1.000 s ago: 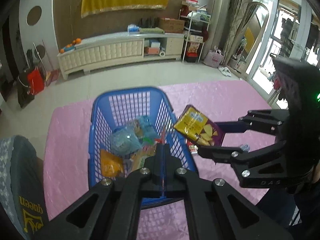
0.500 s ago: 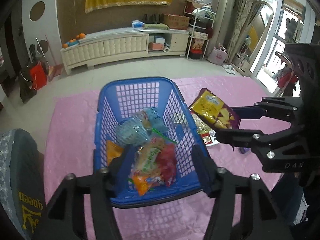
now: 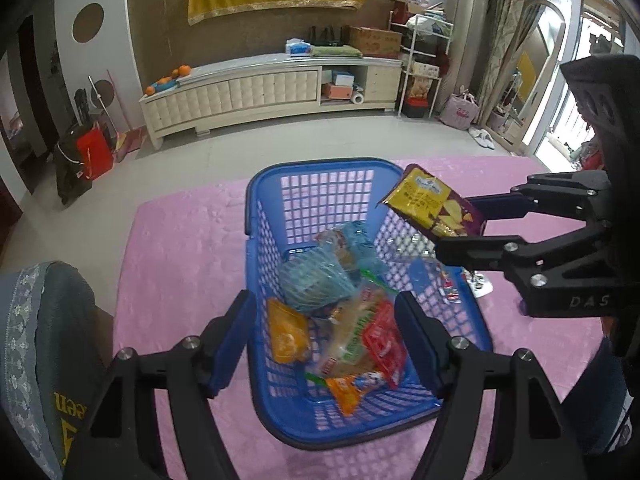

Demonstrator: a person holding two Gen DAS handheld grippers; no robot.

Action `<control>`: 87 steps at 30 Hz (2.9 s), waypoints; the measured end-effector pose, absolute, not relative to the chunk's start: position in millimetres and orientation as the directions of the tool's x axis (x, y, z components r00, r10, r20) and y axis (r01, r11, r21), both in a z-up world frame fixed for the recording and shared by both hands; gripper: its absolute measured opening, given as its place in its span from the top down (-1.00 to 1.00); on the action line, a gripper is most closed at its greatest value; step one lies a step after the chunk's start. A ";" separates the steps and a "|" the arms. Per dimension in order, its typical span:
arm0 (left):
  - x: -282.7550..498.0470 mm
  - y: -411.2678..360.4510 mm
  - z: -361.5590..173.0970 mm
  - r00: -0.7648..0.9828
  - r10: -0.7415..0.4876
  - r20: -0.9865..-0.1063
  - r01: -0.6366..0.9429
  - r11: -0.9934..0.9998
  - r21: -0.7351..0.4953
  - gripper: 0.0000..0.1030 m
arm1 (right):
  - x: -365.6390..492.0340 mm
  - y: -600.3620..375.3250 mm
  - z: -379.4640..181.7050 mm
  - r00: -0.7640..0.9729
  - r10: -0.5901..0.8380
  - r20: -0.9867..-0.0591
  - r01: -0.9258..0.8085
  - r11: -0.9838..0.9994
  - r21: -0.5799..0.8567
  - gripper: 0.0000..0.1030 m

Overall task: Organize snacks
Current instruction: 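Carry the red bag over the basket and open the left tool while the right holds the chips bag, then open the right tool to drop the purple-yellow chips bag into the basket, then withdraw both tools from the basket toward the cracker pack and red packet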

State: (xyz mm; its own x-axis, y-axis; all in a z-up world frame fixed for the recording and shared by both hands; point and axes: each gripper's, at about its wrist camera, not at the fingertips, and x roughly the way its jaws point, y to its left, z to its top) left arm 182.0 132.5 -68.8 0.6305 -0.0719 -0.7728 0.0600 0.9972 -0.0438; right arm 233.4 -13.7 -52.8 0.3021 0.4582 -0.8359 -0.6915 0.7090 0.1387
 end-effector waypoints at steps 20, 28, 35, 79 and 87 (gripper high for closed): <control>187.1 143.8 -74.9 0.615 -0.046 -0.788 0.037 0.999 -0.029 -0.35 | 248.0 0.7 -73.1 0.316 0.387 -0.866 -0.665 0.742 0.089 -0.68; 174.2 118.0 -54.9 0.644 -0.052 -0.763 0.049 0.998 -0.026 -0.35 | 233.0 -34.4 -47.4 0.357 0.371 -0.857 -0.629 0.774 0.073 -0.68; 173.4 95.7 -48.5 0.646 -0.056 -0.761 0.052 0.998 -0.029 -0.35 | 223.3 -73.3 -31.9 0.392 0.378 -0.839 -0.582 0.808 0.092 -0.69; 252.5 -103.0 -124.9 0.475 -0.103 -0.874 0.148 0.988 -0.037 -0.49 | 233.5 -268.7 -113.2 0.391 0.321 -0.863 -0.367 0.914 0.174 -0.69; 280.9 -94.5 -167.6 0.427 -0.091 -0.900 0.110 0.993 -0.048 -0.49 | 257.3 -264.5 -151.3 0.345 0.296 -0.891 -0.370 0.915 0.161 -0.69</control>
